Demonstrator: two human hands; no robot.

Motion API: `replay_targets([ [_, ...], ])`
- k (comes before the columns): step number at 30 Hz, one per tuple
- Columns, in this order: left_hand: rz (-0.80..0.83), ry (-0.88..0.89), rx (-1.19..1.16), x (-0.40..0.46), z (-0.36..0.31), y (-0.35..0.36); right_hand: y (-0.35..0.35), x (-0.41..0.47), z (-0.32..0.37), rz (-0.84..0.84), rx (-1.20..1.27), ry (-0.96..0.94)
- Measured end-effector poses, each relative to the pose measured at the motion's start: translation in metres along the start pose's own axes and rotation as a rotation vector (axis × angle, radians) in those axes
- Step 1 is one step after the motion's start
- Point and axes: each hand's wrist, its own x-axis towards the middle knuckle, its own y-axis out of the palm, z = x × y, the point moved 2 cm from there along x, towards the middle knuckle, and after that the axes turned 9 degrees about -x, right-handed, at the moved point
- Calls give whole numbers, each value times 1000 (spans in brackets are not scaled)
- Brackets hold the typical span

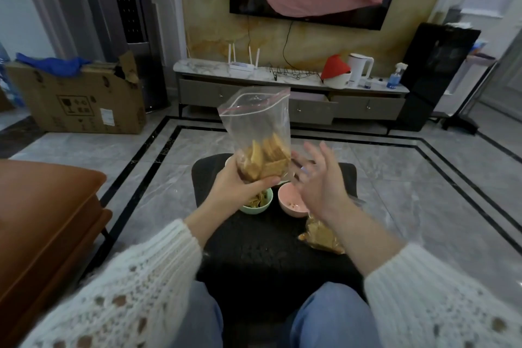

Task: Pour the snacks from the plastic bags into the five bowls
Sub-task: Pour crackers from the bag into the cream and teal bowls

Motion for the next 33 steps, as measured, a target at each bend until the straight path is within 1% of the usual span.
replay_targets([
  [1, -25, -2, 0, 2, -4, 5, -1, -2, -10, 35, 34, 33],
  [2, -47, -3, -4, 3, -8, 11, -1, -5, -18, 31, 82, 72],
  [3, -61, -8, -10, 4, -10, 16, 1, -7, -29, 92, 144, 107],
  [5, -81, -43, -40, 7, -13, 27, 6, -6, -40, 198, 209, 113],
  [7, -106, -68, -78, 11, -13, 34, 14, -4, -42, 205, 254, 84],
  [10, -144, -51, -136, 21, -10, 42, 21, 8, -41, 193, 332, 79],
  [12, -156, -48, -156, 29, -5, 47, 21, 18, -42, 232, 391, 91],
  [15, -171, -25, -90, 43, 7, 54, 20, 38, -44, 266, 471, 127],
  [17, -163, -20, 54, 54, 13, 54, 20, 51, -45, 265, 498, 156],
  [19, -120, -22, 181, 67, 19, 49, 17, 66, -47, 249, 469, 163],
  [20, -89, -26, 175, 71, 20, 45, 14, 73, -47, 248, 446, 155],
  [23, -18, 3, 3, 85, 19, 24, 4, 96, -48, 192, 363, 163],
  [25, -45, 27, -106, 100, 17, 3, 0, 115, -47, 180, 340, 180],
  [27, -84, 23, -160, 114, 14, -17, -6, 131, -44, 171, 344, 188],
  [29, -114, 16, -117, 136, 15, -35, -11, 148, -44, 179, 302, 191],
  [31, -125, 5, -27, 157, 13, -49, -13, 161, -42, 199, 207, 186],
  [33, -72, -23, 41, 178, 17, -55, -14, 174, -41, 223, 121, 188],
])
